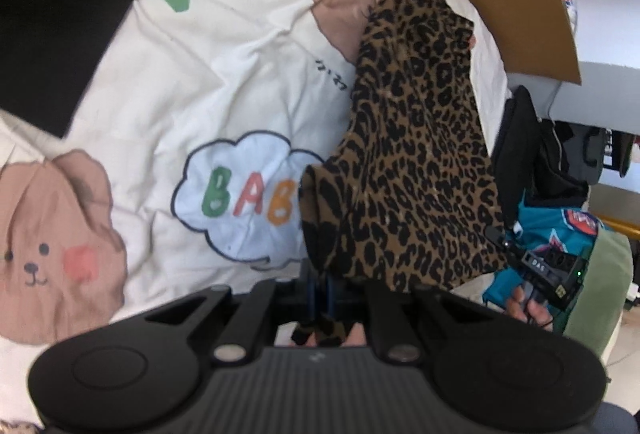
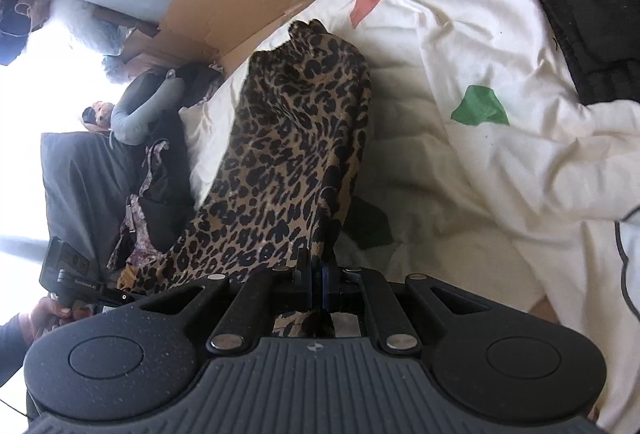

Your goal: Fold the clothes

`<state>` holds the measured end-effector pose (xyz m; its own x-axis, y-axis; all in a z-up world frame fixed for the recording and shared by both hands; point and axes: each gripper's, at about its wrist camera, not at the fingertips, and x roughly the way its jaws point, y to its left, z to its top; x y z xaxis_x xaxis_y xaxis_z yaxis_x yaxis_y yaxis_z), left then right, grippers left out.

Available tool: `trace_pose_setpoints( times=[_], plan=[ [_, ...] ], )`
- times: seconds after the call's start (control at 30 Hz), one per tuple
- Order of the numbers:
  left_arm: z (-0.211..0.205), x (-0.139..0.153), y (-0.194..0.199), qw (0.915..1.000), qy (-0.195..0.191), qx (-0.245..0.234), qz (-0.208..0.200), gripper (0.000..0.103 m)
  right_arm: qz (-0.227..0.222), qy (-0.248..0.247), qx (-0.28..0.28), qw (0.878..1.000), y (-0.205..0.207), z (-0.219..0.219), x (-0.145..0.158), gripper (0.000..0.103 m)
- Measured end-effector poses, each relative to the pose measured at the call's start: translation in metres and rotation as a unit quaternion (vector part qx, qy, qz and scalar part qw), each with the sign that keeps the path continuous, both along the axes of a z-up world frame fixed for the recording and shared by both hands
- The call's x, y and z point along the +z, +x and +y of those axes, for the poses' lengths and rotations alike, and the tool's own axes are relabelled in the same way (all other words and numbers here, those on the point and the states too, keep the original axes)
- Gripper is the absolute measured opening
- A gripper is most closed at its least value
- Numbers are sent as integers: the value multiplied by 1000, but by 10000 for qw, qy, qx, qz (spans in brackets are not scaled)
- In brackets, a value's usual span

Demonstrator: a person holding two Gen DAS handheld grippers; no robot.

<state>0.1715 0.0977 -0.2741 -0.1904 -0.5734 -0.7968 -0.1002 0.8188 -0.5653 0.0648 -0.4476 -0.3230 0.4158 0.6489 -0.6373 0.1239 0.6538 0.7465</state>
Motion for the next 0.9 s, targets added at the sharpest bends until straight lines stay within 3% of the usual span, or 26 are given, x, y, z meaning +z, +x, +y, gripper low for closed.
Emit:
trace_pose_setpoints(
  times=[0.17,0.33,0.9],
  plan=[
    [7,16,-22,9998,-9,95,180,6,43,-6,54,10000,-20,4,15,2],
    [8,12,-46,9987,42,189,465,6,163,57,100,9998,-42,4,22,2],
    [10,2,-33,9991,112,219,333,5,650,150,26,9978,-45,9,-15,2]
  ],
)
